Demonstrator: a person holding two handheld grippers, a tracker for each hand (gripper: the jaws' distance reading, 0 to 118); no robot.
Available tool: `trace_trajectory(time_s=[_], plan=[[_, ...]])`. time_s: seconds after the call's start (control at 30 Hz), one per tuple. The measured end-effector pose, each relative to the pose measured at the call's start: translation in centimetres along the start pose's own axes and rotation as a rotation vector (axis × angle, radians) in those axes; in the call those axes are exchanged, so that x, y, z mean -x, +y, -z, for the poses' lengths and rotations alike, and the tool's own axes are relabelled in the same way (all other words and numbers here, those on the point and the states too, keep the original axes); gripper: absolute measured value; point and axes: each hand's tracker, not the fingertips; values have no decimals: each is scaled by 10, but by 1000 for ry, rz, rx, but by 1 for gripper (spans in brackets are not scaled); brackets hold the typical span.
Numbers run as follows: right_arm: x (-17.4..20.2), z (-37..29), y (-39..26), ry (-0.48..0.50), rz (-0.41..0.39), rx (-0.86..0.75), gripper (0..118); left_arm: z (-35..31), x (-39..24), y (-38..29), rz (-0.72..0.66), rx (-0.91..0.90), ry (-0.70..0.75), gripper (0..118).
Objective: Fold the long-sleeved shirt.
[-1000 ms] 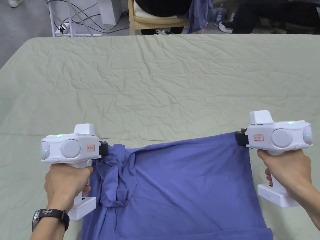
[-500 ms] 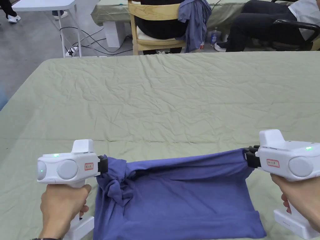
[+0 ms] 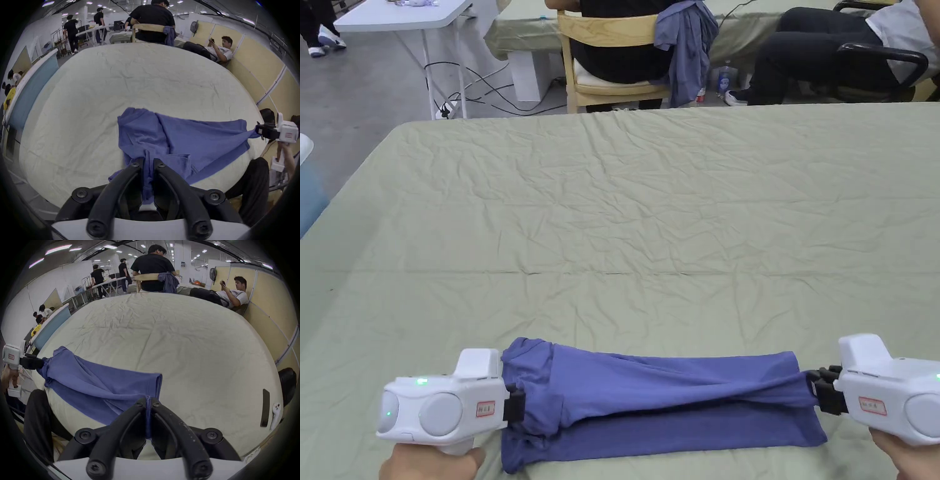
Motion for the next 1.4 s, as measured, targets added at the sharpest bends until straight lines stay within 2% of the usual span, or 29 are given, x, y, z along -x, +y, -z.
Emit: trace_trajectory(time_s=[0.17,0.47,0.5,0.53,0.57,0.6,0.63,0.67,0.73,0.9,1.0,1.07,1.1,1.17,1.2,1.23,1.3,1.33,1.4], plan=[[3,9,-14,-15,-35,57,6,8,-1,-12,14,51,-12,10],[3,17,-11,-7,-48,166,7,7,-4,-17,39,74,16,10],[3,19,-12,5,-48,183,8,8,-4,-17,44,75,21,13],[4,21,-13,7,-55,186,12,11,-5,-17,47,83,31,20],[5,22,-14,-6,-70,189,23,12,-6,-17,51,103,50,30],[6,22,-14,-44,-91,216,46,12,-7,-17,59,120,75,44],[8,21,-15,-69,-117,235,59,10,-9,-18,87,106,111,47],[9,17,-16,-76,-131,210,60,4,-11,-19,101,70,114,46],[11,2,-14,-55,-139,115,59,-9,-12,-16,78,10,91,46],[37,-50,11,-70,-95,-99,59,-59,-30,-2,2,-195,82,46],[57,-87,22,-46,-15,-256,57,-91,-49,1,52,-332,131,39],[71,-105,27,-34,18,-340,48,-110,-61,-4,62,-413,136,34],[79,-115,28,-38,26,-367,39,-121,-66,-7,55,-431,128,29],[95,-128,27,-33,32,-395,25,-134,-75,-16,54,-442,110,11],[102,-134,24,-16,37,-405,14,-138,-80,-21,60,-441,109,2],[107,-138,20,4,38,-414,4,-141,-83,-25,69,-447,112,1],[117,-142,12,23,24,-453,2,-146,-87,-36,85,-473,114,0],[121,-145,9,18,25,-460,1,-148,-87,-39,89,-460,57,0],[124,-146,7,64,18,-450,1,-149,-86,-40,85,-441,40,0]])
